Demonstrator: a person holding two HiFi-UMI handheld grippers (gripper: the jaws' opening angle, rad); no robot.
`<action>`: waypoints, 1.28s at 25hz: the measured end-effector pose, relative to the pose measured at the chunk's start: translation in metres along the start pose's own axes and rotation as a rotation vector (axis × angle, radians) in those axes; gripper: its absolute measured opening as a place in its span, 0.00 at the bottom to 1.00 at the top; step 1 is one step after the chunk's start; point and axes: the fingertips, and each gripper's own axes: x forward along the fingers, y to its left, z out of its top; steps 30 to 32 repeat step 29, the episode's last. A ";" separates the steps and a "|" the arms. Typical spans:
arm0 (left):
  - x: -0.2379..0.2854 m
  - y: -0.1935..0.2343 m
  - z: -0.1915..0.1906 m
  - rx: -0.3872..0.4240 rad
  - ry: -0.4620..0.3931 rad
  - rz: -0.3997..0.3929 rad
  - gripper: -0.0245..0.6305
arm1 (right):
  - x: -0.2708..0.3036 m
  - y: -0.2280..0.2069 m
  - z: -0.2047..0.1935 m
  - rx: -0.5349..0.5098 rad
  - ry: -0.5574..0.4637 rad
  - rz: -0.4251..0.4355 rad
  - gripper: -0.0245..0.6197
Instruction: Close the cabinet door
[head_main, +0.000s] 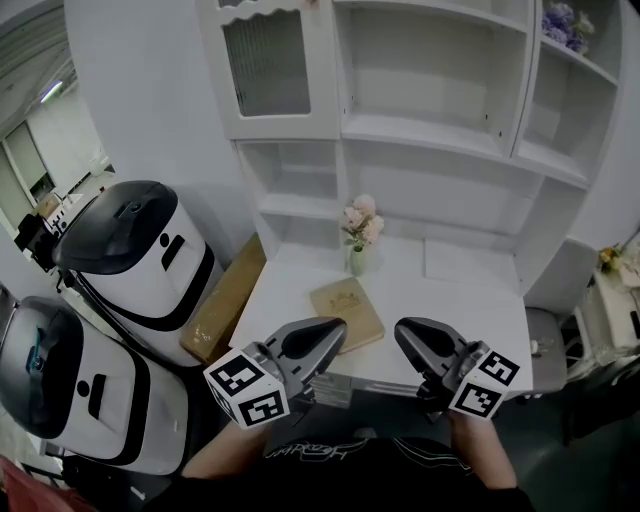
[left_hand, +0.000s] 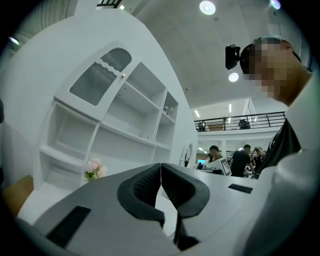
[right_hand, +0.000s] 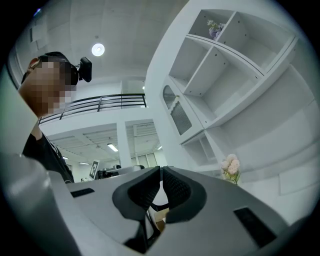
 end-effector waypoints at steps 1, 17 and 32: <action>-0.006 -0.005 0.000 -0.004 -0.007 -0.007 0.07 | -0.001 0.006 -0.004 0.004 0.002 -0.001 0.11; -0.026 -0.038 0.002 0.006 -0.054 0.041 0.07 | -0.017 0.037 -0.016 0.000 0.028 0.013 0.11; -0.003 -0.051 -0.008 0.040 -0.072 0.096 0.07 | -0.038 0.023 -0.009 -0.040 0.055 0.063 0.11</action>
